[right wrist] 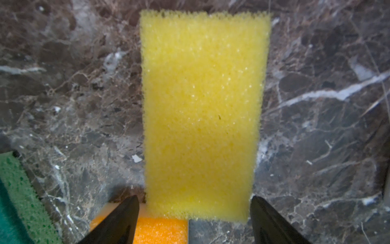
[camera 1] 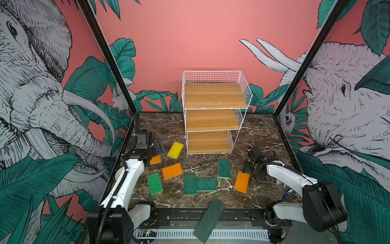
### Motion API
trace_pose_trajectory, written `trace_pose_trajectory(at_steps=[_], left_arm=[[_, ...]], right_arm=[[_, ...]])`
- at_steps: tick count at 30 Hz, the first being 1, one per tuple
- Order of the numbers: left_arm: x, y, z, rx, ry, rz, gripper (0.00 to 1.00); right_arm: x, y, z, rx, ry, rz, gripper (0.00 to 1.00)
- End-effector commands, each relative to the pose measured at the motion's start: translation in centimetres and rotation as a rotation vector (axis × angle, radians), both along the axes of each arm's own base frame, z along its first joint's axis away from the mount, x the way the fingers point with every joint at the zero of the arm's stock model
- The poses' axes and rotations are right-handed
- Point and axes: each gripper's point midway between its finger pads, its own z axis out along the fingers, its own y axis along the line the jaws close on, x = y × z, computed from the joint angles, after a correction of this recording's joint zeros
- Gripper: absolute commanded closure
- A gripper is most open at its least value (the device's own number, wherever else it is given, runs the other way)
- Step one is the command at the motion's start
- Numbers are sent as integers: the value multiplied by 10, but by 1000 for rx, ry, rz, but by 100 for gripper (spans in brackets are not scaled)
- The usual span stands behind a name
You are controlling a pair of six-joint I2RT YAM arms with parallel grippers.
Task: Arrange cleaning sponges on a shelf
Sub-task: Pick up the cleaning sponge at the middle-right of the table.
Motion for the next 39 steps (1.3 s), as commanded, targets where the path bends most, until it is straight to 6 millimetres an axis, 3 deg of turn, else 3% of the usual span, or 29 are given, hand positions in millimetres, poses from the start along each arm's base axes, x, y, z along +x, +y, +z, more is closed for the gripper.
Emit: trace_pose_trajectory(at_steps=[1, 4, 14, 17, 26, 34, 39], left_arm=[[1, -4, 3, -23, -1, 2, 11], [1, -5, 2, -26, 3, -1, 11], [0, -3, 9, -22, -9, 2, 11], [-1, -3, 8, -23, -5, 4, 11], [-1, -1, 21, -3, -10, -2, 12], [-2, 2, 44, 33, -37, -13, 12], [-2, -2, 54, 17, -53, -33, 12]], right_arm=[[-5, -9, -7, -25, 16, -23, 24], [-4, -10, -11, -12, 27, -35, 27], [-9, -11, -16, -9, 55, -31, 18], [-10, -11, -18, -9, 63, -22, 23], [-9, -12, -7, -41, 81, 32, 57], [-3, -15, 29, -61, -14, 45, 62], [-8, 2, 43, -33, -18, 88, 63]])
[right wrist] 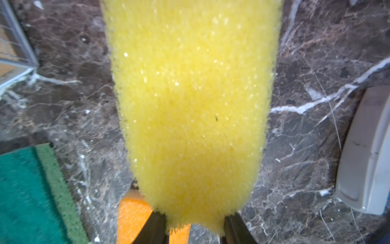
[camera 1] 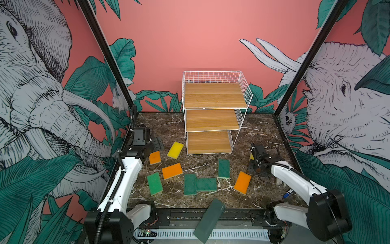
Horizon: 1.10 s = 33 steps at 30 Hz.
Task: Arrange cleaning sponges on a shelf
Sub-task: Pick up the cleaning sponge at the middle-right of the table, then place the cleaning sponge at the shelf.
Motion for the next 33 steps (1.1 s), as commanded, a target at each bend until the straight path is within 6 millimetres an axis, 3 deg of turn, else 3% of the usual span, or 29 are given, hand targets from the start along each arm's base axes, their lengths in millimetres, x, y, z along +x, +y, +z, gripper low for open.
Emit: trace_pose_trajectory(at_steps=[1, 6, 14, 26, 33], left_arm=[[-6, -2, 15, 3, -14, -18, 12], [-11, 11, 17, 90, 52, -2, 12], [-18, 20, 49, 165, 53, -5, 11], [-15, 1, 83, 104, -13, -102, 15], [-19, 1, 90, 116, -21, -111, 14]], right_arm=[[-10, 9, 10, -15, 22, 36, 62], [-16, 31, 32, 24, -4, 83, 62], [-32, 41, 79, 54, -53, 108, 62], [-37, 94, 123, 54, -98, 297, 62], [-36, 122, 170, 27, -189, 375, 62]])
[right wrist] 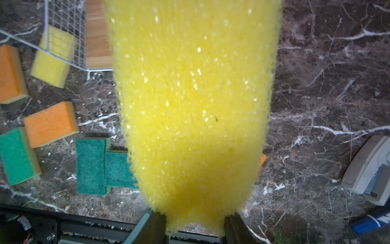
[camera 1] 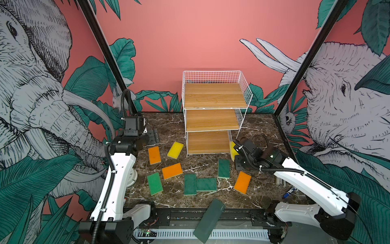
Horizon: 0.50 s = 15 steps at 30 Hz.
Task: Arrange cleaning sponges on a shelf
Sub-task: Place the cleaning sponge at the shelf.
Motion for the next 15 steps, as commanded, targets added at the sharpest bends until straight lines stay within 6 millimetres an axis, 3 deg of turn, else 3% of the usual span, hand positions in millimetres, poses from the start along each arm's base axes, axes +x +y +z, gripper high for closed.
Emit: trace_pose_trajectory(at_steps=[1, 6, 15], left_arm=[[-8, -3, 8, 1, 3, -24, 14], [-8, 0, 10, 11, -2, -13, 14], [-11, -5, 30, -19, -48, -24, 12]], right_arm=[[-2, -4, 27, -39, -58, -13, 62], [-2, 10, 65, -13, -139, 30, 62], [2, 41, 117, 20, -196, 154, 63]])
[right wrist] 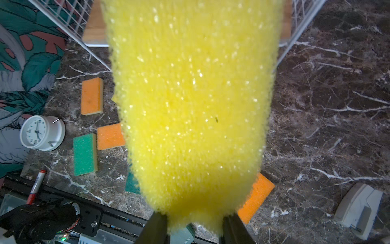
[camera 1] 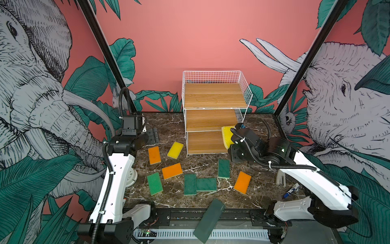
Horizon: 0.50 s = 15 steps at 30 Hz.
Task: Arrange cleaning sponges on a shelf
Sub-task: Place the cleaning sponge at the shelf.
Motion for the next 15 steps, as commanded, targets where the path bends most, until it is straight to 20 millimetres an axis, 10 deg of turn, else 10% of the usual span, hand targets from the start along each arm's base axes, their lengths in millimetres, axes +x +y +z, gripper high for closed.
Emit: trace_pose_trajectory(at_steps=[1, 15], left_arm=[[-9, -3, 16, -17, -29, -15, 12], [-3, -19, 65, -66, -130, -90, 12]], right_arm=[[-2, -3, 16, -45, -28, 39, 63], [24, -2, 106, -54, -274, 72, 59]])
